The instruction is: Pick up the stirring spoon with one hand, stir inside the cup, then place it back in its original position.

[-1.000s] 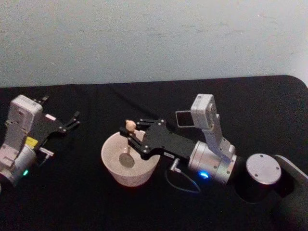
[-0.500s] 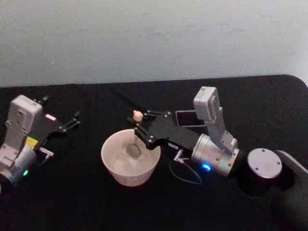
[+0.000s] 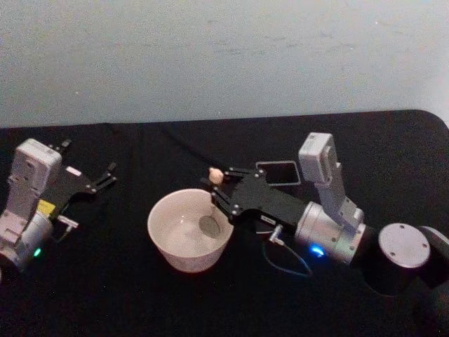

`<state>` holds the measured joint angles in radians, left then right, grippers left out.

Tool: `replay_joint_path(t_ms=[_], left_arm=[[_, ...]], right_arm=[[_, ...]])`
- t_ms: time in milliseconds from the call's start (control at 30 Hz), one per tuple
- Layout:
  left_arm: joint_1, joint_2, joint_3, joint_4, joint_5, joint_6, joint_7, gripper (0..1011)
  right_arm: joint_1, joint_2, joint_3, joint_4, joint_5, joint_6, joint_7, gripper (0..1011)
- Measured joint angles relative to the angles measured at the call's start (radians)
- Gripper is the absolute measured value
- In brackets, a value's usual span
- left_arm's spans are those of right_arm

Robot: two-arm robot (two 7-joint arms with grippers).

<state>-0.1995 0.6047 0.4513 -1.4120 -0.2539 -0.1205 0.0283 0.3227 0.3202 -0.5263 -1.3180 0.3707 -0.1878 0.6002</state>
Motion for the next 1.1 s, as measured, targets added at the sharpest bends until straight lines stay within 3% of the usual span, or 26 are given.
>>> replay_joint_path(t_ms=[267,533,800,1100], left_arm=[[0.0,0.0,0.0,0.0,0.0,0.0,0.0,1001],[0.0,0.0,0.0,0.0,0.0,0.0,0.0,1001],[0.0,0.0,0.0,0.0,0.0,0.0,0.0,1001],[0.0,0.0,0.0,0.0,0.0,0.0,0.0,1001]], right_arm=[[-0.05,0.045,0.006,-0.079,0.034,0.022,0.029,203],[-0.063,0.055,-0.018,-0.109,0.045,0.033,0.045,203],[-0.035,0.015,-0.04,-0.083,0.039,0.027,0.03,203],[0.018,-0.042,-0.05,-0.001,0.006,0.001,-0.002,203]])
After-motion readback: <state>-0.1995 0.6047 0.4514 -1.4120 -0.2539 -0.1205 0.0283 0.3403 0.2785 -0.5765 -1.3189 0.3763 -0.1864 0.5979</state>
